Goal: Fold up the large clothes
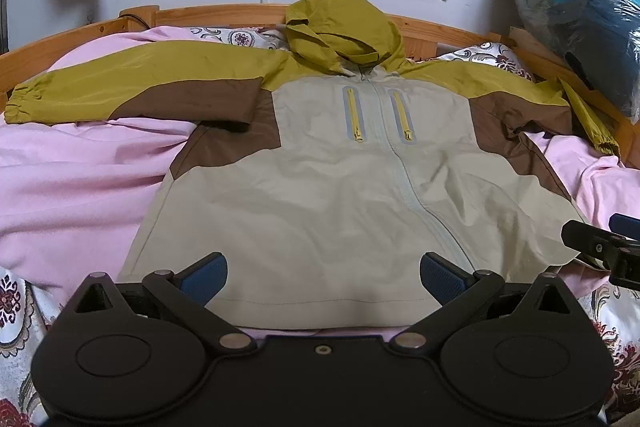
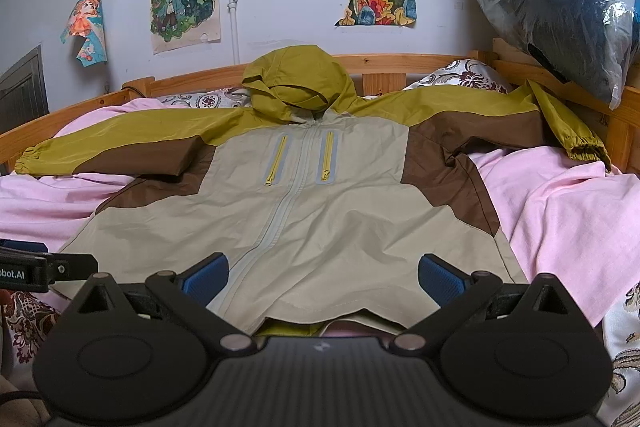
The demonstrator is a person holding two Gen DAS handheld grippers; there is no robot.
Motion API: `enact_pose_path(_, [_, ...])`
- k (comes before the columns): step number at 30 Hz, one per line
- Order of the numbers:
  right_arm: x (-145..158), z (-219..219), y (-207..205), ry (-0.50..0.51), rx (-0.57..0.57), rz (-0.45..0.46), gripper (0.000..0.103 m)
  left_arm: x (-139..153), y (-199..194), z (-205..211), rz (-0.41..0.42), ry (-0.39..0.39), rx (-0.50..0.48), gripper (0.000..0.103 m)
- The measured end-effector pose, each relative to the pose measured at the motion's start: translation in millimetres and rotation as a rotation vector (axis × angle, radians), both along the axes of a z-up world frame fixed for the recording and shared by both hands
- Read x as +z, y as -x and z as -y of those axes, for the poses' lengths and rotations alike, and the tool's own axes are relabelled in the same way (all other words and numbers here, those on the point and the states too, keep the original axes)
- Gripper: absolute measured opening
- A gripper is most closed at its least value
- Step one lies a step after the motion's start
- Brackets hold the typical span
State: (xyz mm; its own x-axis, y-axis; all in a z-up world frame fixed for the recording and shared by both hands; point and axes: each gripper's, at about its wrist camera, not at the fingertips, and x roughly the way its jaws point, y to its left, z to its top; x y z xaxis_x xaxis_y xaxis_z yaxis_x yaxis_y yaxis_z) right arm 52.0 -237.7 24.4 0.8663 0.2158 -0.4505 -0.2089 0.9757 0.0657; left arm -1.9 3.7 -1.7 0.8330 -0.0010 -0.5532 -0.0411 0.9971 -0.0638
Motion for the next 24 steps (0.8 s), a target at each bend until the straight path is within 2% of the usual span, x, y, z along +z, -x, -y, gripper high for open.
enact_pose_path(24, [0.2, -0.3, -0.3, -0.001, -0.001, -0.001, 0.103, 0.2, 0.0, -3.2, -0.003, 0.002, 0.001, 0.102])
